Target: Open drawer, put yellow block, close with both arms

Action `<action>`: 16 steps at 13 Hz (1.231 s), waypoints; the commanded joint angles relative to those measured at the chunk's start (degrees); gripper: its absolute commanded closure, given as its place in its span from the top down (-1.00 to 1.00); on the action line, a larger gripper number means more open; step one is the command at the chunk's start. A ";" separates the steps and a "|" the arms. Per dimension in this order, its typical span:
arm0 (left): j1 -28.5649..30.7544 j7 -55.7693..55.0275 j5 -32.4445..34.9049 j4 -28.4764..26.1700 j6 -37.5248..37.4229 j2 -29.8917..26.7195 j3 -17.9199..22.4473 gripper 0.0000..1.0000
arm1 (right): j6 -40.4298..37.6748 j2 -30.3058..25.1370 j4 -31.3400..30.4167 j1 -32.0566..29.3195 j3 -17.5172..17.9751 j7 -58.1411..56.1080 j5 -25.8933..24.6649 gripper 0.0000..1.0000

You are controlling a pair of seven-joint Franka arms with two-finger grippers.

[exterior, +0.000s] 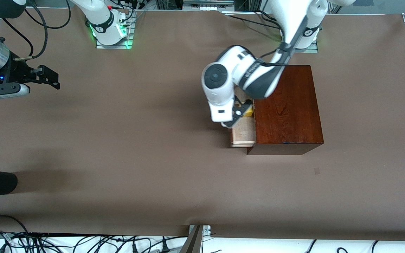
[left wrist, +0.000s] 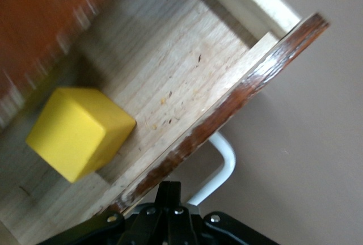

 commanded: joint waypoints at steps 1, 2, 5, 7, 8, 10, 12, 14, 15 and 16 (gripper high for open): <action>2.15 4.10 2.30 -6.41 -0.30 -4.79 0.95 -1.00 | -0.76 0.35 0.97 0.00 -0.25 -1.01 0.90 1.00; 2.60 4.98 2.30 -7.03 -0.21 -5.24 0.95 -1.00 | -0.76 0.35 0.97 0.00 -0.25 -0.92 0.90 1.00; 4.09 7.70 2.30 -8.96 -0.30 -6.82 0.95 -1.00 | -0.67 0.35 0.97 0.00 -0.25 -1.01 0.90 1.00; 4.71 8.42 2.21 -8.97 -0.30 -7.61 0.87 -1.00 | -0.67 0.44 0.97 0.00 -0.25 -1.01 0.98 1.00; 4.71 7.89 2.12 -8.70 -0.38 -7.87 0.34 -1.00 | -0.50 0.35 0.97 0.00 -0.25 -1.01 0.90 1.00; 4.71 7.89 0.99 -7.91 -0.38 -9.89 -0.80 -1.00 | -0.32 0.35 0.97 0.00 -0.25 -1.01 0.90 1.00; 5.84 7.89 0.80 -7.82 -0.38 -12.17 -6.05 -0.88 | -0.76 0.18 0.97 0.00 -0.25 -1.01 0.90 1.00; 7.43 8.24 0.54 -7.73 -0.38 -14.46 -9.41 0.99 | -0.59 0.00 0.97 0.00 -0.16 -1.18 0.90 1.00; 7.96 8.50 0.54 -7.73 -0.30 -15.43 -9.85 1.00 | -0.50 -0.09 0.97 0.00 -0.25 -3.19 0.90 1.00; 9.53 9.29 0.45 -7.82 -0.38 -17.35 -10.03 1.00 | -0.23 -0.09 0.97 0.00 -0.42 -6.34 0.98 1.00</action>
